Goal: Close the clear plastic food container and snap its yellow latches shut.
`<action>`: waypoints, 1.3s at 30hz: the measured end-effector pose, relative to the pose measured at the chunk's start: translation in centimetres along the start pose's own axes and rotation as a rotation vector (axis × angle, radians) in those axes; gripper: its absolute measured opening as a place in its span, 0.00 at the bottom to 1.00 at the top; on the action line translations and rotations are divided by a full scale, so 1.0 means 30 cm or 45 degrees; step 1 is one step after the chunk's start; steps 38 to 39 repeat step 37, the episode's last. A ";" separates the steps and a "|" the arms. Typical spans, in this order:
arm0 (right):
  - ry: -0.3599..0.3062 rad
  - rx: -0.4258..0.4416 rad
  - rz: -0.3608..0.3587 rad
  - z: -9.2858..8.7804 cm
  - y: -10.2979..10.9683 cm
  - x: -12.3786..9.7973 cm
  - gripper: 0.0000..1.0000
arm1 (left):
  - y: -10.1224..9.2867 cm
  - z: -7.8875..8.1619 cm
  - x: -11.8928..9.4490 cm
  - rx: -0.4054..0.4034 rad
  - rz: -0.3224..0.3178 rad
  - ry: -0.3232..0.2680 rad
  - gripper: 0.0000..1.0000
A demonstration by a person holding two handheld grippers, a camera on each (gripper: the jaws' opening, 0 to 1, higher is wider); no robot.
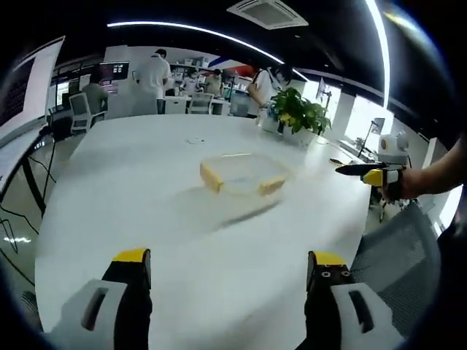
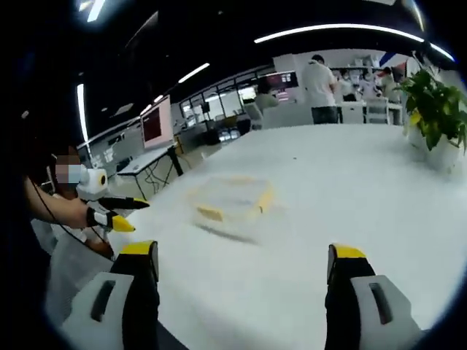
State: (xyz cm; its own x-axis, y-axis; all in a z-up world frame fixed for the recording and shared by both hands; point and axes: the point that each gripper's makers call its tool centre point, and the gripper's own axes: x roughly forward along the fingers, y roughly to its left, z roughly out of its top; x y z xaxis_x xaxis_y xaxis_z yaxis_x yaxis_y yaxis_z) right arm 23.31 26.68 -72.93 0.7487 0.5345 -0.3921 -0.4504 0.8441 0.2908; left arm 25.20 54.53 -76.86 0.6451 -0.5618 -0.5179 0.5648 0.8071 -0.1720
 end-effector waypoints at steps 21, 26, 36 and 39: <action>-0.036 -0.004 0.012 -0.019 0.055 -0.016 0.92 | -0.063 -0.026 -0.066 -0.097 0.004 -0.064 0.81; 0.031 -0.040 0.018 -0.063 0.069 -0.002 0.89 | -0.057 -0.031 -0.063 -0.097 0.016 -0.054 0.80; 0.111 -0.087 0.061 -0.120 0.095 0.015 0.89 | -0.074 -0.063 -0.052 -0.054 0.000 -0.012 0.77; 0.113 -0.085 0.061 -0.120 0.094 0.016 0.89 | -0.073 -0.063 -0.053 -0.056 0.001 -0.014 0.77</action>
